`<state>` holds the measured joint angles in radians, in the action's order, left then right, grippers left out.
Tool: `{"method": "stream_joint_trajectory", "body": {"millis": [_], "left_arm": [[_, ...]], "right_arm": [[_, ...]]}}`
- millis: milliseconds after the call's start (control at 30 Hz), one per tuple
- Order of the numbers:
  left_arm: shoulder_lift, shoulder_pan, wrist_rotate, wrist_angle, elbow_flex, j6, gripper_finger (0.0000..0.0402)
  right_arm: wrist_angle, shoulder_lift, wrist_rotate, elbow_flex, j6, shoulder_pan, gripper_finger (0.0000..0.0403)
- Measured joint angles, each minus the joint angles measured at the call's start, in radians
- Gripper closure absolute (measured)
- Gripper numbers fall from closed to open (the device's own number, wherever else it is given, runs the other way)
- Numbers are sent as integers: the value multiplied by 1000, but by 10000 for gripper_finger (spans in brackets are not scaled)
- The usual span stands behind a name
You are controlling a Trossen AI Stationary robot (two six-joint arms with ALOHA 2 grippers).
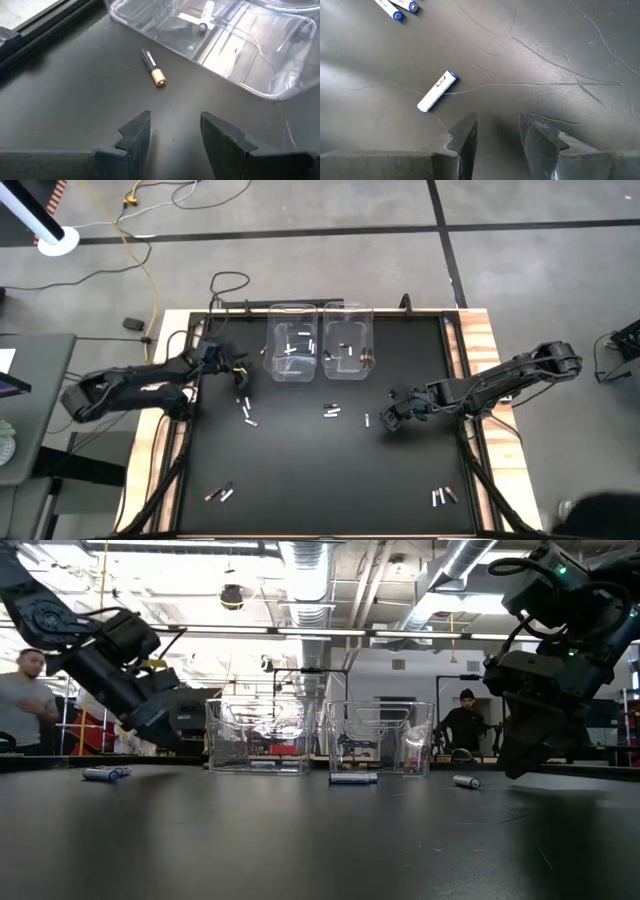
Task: Sort batteries
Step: Put the black battery into the right transparent bin
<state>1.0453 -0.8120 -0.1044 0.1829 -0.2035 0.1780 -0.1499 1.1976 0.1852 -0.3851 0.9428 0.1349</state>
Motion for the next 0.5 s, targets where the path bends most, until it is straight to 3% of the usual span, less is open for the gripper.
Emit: {"method": "stream_joint_trajectory", "body": {"millis": [500], "left_arm": [[344, 0, 22, 353, -2, -9, 233]], "right_arm": [[1, 0, 0, 0, 19, 0, 239]]}}
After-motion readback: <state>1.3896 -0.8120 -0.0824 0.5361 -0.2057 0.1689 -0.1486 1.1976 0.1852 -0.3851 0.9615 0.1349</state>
